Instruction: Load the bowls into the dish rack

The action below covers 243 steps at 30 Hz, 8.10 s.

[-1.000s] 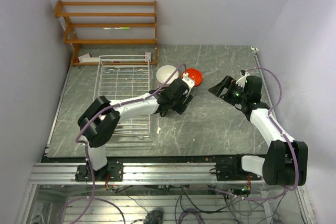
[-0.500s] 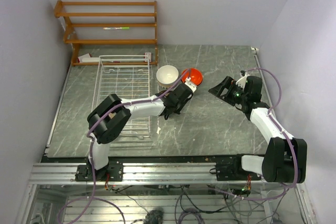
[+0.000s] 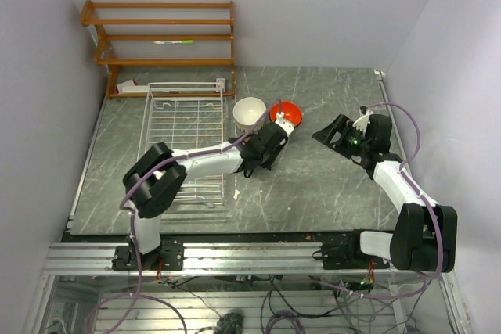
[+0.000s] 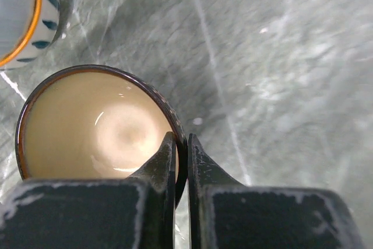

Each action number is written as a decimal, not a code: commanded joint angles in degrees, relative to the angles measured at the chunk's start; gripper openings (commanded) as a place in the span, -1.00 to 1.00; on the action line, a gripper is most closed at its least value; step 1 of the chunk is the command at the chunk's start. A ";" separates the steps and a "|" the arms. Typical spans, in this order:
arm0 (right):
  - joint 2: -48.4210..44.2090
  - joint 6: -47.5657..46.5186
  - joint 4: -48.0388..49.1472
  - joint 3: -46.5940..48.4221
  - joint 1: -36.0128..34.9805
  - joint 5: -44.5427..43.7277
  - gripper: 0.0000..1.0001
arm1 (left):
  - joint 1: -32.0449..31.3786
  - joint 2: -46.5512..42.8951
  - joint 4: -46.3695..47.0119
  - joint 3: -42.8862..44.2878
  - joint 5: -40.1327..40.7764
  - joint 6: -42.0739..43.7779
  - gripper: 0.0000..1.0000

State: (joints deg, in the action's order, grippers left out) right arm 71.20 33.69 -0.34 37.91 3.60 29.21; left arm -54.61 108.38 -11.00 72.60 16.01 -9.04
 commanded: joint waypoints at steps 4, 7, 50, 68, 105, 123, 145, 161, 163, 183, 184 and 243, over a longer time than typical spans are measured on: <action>-0.06 -0.47 0.72 -0.48 0.67 1.35 0.68 | 1.56 -15.87 6.13 2.02 -13.39 -8.26 -0.85; -0.16 -0.47 0.84 -0.51 0.66 2.05 0.68 | 6.65 -20.58 8.75 -0.68 -19.57 -14.15 -0.85; 2.49 -1.08 1.65 0.77 0.62 4.55 0.67 | 48.72 -11.17 66.67 -26.51 -41.87 -69.50 -0.86; 4.98 -0.60 4.06 -0.12 0.71 5.17 0.68 | 50.58 -2.61 68.80 -29.16 -43.87 -66.20 -0.86; 6.47 -0.10 5.23 -0.43 0.71 5.55 0.68 | 50.78 -8.36 63.96 -23.72 -47.33 -67.77 -0.85; 6.64 -0.21 5.47 -0.67 0.71 5.81 0.69 | 48.21 4.85 70.65 -23.61 -45.36 -70.94 -0.86; 6.83 -0.73 5.18 -1.01 0.71 5.24 0.69 | 55.42 1.75 65.93 -37.97 -46.40 -63.37 -0.57; 3.25 -1.19 5.78 0.82 -2.31 8.16 0.68 | 55.69 -2.65 77.83 -38.00 -51.63 -73.56 -0.86; 3.01 -1.59 5.37 2.68 -5.30 7.43 0.68 | 55.58 -2.92 76.56 -36.81 -52.27 -73.40 -0.86; 26.55 -13.69 -5.45 39.50 -39.26 -3.21 0.99 | 56.02 -6.55 61.07 -38.39 -50.12 -63.97 -0.84; 27.70 -14.05 -4.82 40.12 -39.68 -3.04 0.99 | 56.02 -6.02 62.54 -38.66 -50.35 -64.76 -0.85; 50.93 -29.23 5.97 54.03 -55.57 -42.35 0.49 | 56.85 -3.26 77.57 -39.53 -56.13 -77.00 -0.86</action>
State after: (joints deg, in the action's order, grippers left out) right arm 122.85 7.44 2.85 93.10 -51.35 -6.87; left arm 1.74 104.36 70.22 34.22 -37.85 -87.66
